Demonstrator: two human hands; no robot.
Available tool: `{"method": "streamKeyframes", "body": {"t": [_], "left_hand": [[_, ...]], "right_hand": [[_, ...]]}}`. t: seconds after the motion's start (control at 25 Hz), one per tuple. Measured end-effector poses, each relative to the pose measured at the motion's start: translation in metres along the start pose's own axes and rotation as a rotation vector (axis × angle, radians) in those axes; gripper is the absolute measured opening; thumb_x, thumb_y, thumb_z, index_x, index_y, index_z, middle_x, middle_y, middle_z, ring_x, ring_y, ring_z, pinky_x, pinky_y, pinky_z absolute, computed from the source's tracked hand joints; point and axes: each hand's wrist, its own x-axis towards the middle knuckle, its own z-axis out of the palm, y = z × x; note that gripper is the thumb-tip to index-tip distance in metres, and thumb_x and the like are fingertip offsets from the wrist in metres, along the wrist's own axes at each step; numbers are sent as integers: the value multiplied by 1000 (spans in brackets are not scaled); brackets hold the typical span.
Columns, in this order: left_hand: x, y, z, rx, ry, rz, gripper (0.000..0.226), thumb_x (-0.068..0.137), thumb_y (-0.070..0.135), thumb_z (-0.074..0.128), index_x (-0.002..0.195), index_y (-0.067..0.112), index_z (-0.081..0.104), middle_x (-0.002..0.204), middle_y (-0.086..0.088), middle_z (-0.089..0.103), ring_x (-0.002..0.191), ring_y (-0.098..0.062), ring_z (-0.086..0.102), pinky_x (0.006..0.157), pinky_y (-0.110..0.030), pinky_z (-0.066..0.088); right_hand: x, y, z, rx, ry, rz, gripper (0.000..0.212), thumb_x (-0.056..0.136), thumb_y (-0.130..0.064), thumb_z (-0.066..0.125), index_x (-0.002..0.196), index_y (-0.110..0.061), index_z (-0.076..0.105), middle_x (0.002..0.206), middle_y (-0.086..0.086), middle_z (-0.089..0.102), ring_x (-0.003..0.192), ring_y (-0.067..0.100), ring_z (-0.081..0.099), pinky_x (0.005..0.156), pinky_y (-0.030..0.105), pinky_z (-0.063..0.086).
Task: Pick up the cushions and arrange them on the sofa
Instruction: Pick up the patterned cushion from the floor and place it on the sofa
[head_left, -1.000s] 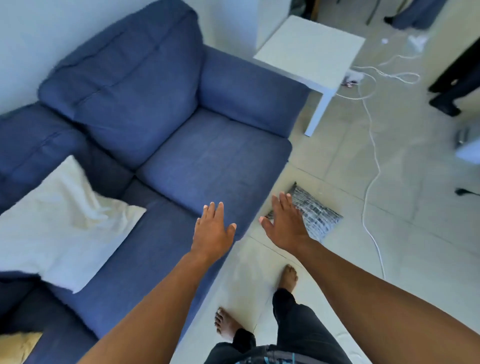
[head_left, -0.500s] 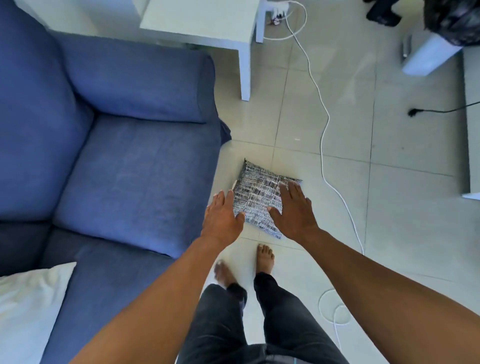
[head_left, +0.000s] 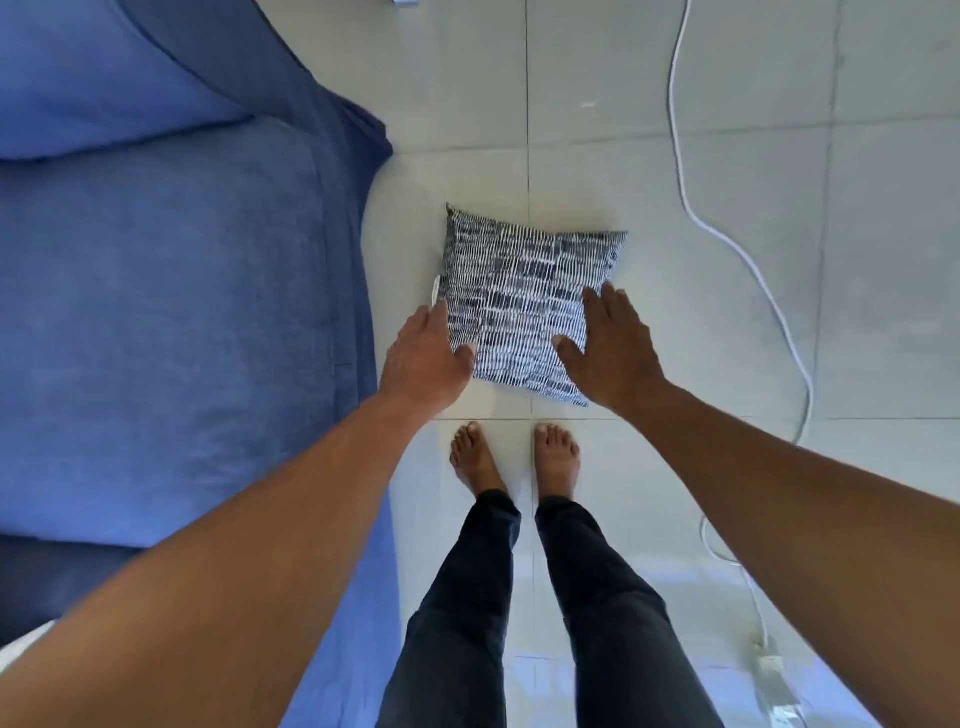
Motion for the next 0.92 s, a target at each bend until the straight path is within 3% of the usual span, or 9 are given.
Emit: {"method": "streamKeyframes", "body": {"t": [0.24, 0.4, 0.48, 0.56, 0.64, 0.68, 0.76, 0.84, 0.92], "left_hand": [[140, -34, 87, -29, -68, -18, 67, 103, 36, 55, 157, 8, 28, 162, -12, 39, 146, -33, 40, 118, -48, 35], [211, -58, 126, -103, -44, -100, 64, 100, 44, 58, 154, 15, 37, 156, -9, 49, 138, -33, 50, 113, -46, 43], [236, -72, 143, -186, -38, -170, 66, 97, 50, 60, 151, 16, 41, 152, -8, 53, 136, -32, 51, 112, -44, 44], [253, -80, 152, -336, -20, -278, 80, 91, 56, 66, 153, 15, 37, 154, -6, 50, 137, -30, 50, 112, -39, 41], [257, -78, 153, -518, -19, -417, 88, 85, 54, 74, 153, 13, 38, 147, -5, 54, 124, -25, 55, 98, -30, 40], [254, -74, 151, -620, -25, -450, 80, 85, 48, 77, 149, 11, 45, 130, -1, 63, 106, -19, 58, 85, -25, 40], [246, -60, 139, -746, -11, -414, 55, 88, 33, 78, 135, 11, 61, 98, 8, 65, 79, -6, 54, 63, -20, 35], [224, -44, 117, -774, 36, -362, 40, 93, 24, 75, 130, 11, 66, 104, 7, 68, 81, -6, 57, 62, -18, 36], [186, -30, 90, -813, 61, -343, 32, 97, 20, 71, 127, 10, 68, 108, 4, 67, 83, -8, 60, 60, -15, 38]], "right_hand": [[123, 54, 103, 54, 1, 29, 79, 107, -39, 54, 165, 2, 20, 174, 27, 17, 162, 42, 15, 128, 56, 23], [186, 90, 152, 82, 41, 72, 88, 103, -49, 58, 162, 5, 23, 168, 28, 29, 154, 43, 33, 120, 55, 36], [210, 107, 171, 243, 78, 189, 96, 95, -57, 65, 160, 4, 27, 163, 26, 37, 146, 43, 44, 116, 54, 41], [224, 117, 177, 596, 102, 375, 102, 85, -62, 75, 159, -4, 35, 158, 18, 48, 141, 36, 53, 116, 50, 46], [225, 117, 178, 922, 73, 440, 87, 82, -56, 83, 150, -10, 53, 142, 9, 66, 127, 27, 65, 108, 39, 53], [221, 115, 176, 985, 65, 432, 73, 83, -50, 85, 142, -13, 63, 135, 7, 72, 120, 25, 70, 101, 37, 56], [212, 102, 161, 1023, 87, 381, 41, 86, -43, 86, 116, -18, 75, 129, 7, 77, 118, 26, 73, 101, 44, 59], [193, 85, 133, 1052, 123, 366, 19, 88, -39, 84, 96, -28, 71, 109, -9, 78, 99, 12, 73, 94, 36, 57], [165, 69, 102, 1070, 135, 373, 18, 89, -38, 83, 94, -31, 67, 83, -17, 67, 74, 2, 60, 76, 26, 47]]}}
